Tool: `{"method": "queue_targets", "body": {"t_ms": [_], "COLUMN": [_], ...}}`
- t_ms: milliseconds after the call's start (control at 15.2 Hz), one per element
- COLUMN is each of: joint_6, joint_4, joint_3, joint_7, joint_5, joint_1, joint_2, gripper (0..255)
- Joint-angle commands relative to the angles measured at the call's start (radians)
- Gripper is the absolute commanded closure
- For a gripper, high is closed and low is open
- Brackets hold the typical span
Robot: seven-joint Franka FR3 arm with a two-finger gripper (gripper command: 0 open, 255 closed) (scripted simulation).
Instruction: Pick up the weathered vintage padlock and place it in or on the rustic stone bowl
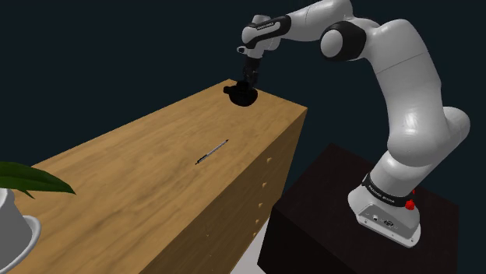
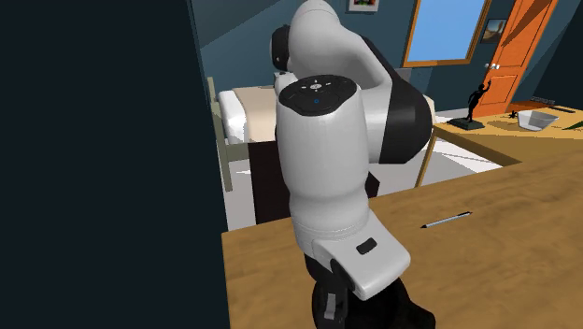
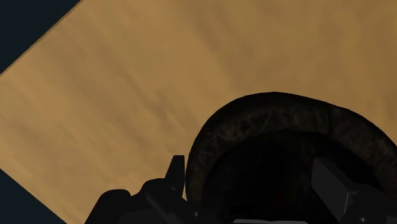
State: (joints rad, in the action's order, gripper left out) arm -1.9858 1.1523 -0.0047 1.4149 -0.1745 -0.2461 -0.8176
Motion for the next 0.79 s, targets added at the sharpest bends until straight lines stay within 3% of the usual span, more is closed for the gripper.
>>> {"method": "queue_targets", "body": {"t_ms": [0, 66, 726], "joint_6": [0.0, 0.0, 0.01], "joint_4": [0.0, 0.0, -0.005], "joint_3": [0.0, 0.0, -0.001], "joint_7": [0.0, 0.0, -0.002], "joint_5": [0.0, 0.0, 0.0], "joint_1": [0.0, 0.0, 0.0], "joint_2": [0.0, 0.0, 0.005], "gripper": [0, 255, 255]}}
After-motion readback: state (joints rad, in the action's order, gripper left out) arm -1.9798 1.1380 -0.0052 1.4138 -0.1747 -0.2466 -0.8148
